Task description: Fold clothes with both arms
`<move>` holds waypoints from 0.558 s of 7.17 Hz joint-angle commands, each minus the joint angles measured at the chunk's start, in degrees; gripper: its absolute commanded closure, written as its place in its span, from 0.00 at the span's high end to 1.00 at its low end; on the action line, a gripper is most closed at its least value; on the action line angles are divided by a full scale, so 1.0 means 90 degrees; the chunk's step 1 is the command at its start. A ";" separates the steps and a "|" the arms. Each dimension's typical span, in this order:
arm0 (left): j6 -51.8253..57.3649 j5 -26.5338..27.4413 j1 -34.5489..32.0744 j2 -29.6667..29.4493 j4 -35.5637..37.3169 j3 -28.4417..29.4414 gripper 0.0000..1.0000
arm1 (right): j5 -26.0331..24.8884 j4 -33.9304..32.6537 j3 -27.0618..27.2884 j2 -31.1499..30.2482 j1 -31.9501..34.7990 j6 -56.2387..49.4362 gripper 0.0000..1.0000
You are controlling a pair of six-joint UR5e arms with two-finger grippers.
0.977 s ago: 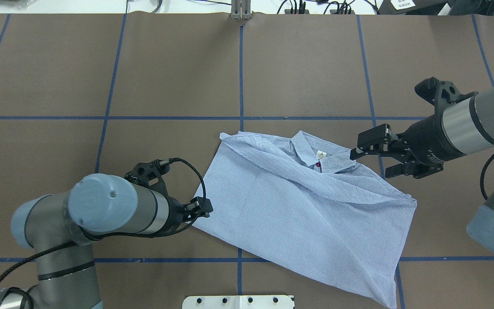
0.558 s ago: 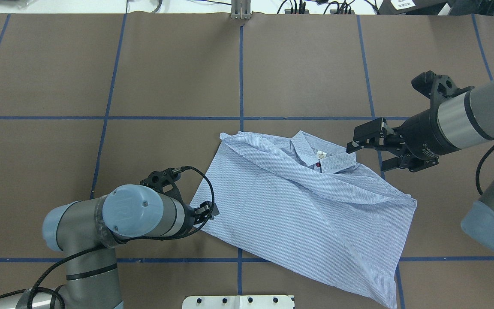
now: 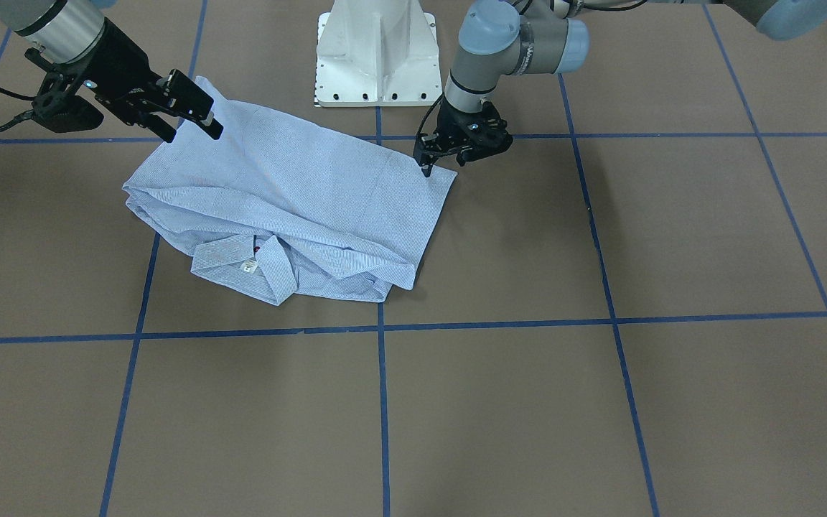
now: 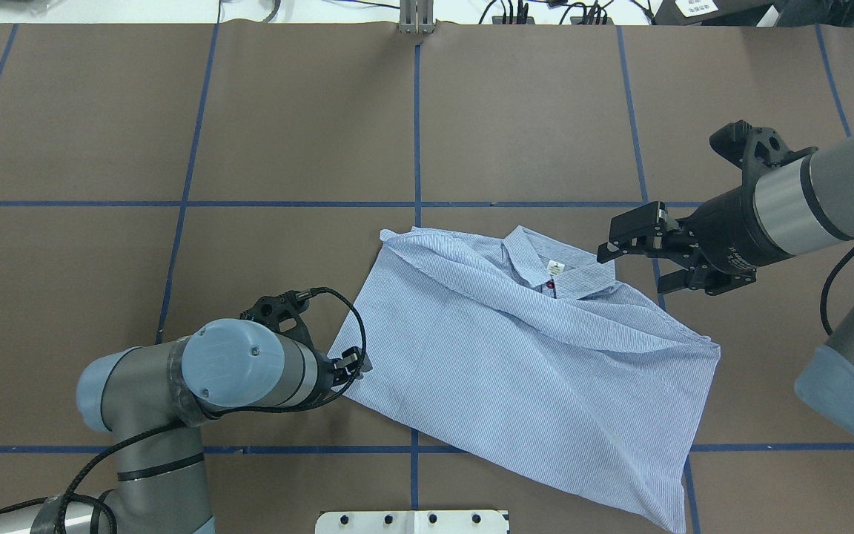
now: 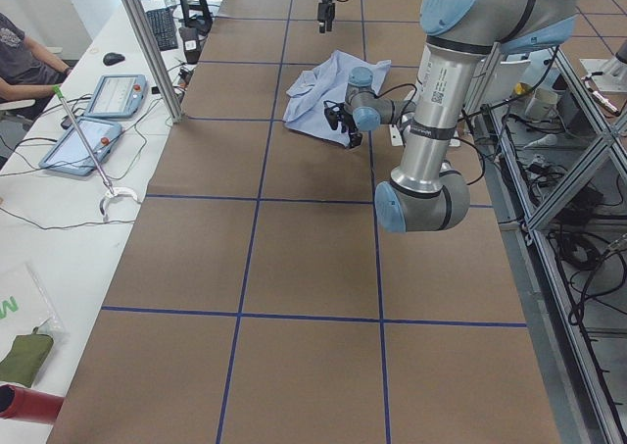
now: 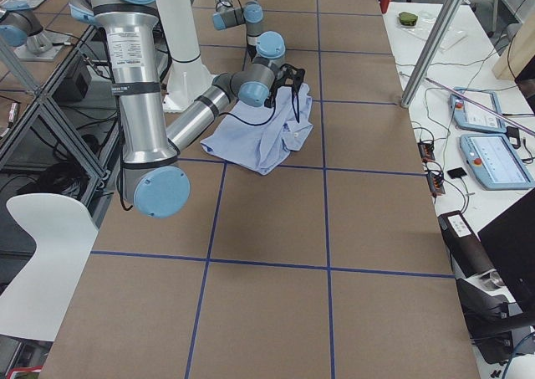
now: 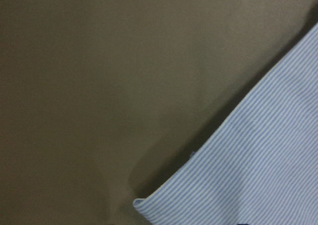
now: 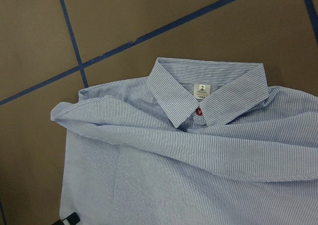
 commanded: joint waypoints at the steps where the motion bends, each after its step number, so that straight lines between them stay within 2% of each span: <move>1: -0.0102 0.0000 -0.0024 0.0000 0.0004 0.0025 0.65 | 0.0000 0.0000 0.0005 0.0000 0.0027 0.0000 1.00; 2: -0.0151 0.0000 -0.0062 -0.0010 0.0004 0.0025 0.54 | 0.0000 0.0000 0.0005 0.0000 0.0047 0.0000 1.00; 3: -0.0190 0.0029 -0.0082 -0.0010 -0.0006 0.0025 0.32 | 0.0010 -0.0010 0.0005 -0.0009 0.0076 0.0000 1.00; 4: -0.0190 0.0117 -0.0102 -0.0020 -0.0006 0.0025 0.06 | 0.0010 -0.0010 0.0005 -0.0009 0.0086 0.0000 1.00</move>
